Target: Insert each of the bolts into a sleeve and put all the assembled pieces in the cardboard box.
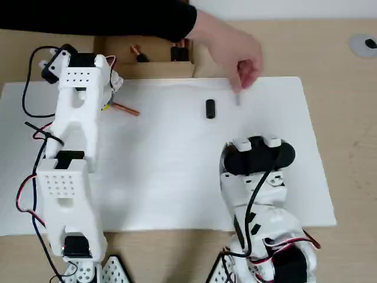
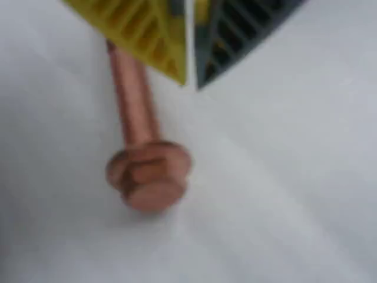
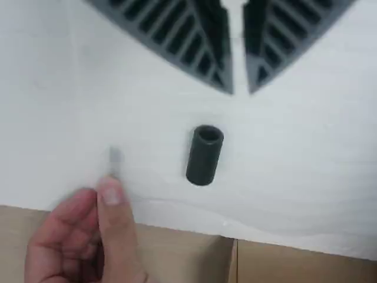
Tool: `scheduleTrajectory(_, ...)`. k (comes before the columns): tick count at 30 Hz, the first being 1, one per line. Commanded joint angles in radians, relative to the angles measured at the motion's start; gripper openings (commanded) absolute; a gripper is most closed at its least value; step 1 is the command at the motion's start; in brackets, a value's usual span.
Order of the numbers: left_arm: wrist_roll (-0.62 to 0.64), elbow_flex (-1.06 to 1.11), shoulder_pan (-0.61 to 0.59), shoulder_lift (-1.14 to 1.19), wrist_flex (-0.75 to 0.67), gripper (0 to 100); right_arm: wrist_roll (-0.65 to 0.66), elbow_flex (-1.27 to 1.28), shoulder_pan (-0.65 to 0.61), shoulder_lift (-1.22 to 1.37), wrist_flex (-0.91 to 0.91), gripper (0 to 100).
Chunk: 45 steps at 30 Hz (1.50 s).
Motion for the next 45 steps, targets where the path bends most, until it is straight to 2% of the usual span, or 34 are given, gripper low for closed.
scheduleTrajectory(1, -0.012, -0.049, -0.012, -0.008, -0.029, 5, -0.002, -0.025, 0.016, 0.008, 0.002, 1.0)
scheduleTrajectory(11, 0.003, -0.043, -0.014, 0.038, -0.109, 5, -0.002, -0.031, 0.016, 0.01, 0.002, 1.0)
scheduleTrajectory(17, 0.074, -0.049, -0.015, 0.067, -0.037, 5, -0.002, -0.031, 0.016, 0.01, 0.003, 1.0)
scheduleTrajectory(25, 0.098, -0.051, -0.015, 0.073, -0.035, 5, -0.002, -0.033, 0.016, 0.01, 0.003, 1.0)
scheduleTrajectory(31, 0.094, -0.014, -0.014, 0.111, -0.15, 5, -0.002, -0.033, 0.016, 0.01, 0.003, 1.0)
scheduleTrajectory(34, 0.048, -0.014, -0.012, 0.14, -0.183, 5, -0.002, -0.033, 0.016, 0.01, 0.003, 1.0)
scheduleTrajectory(43, 0.017, -0.046, -0.005, 0.151, -0.14, 5, -0.002, -0.033, 0.016, 0.01, 0.003, 1.0)
scheduleTrajectory(45, 0.017, -0.051, -0.003, 0.147, -0.123, 2, -0.002, -0.033, 0.016, 0.01, 0.003, 1.0)
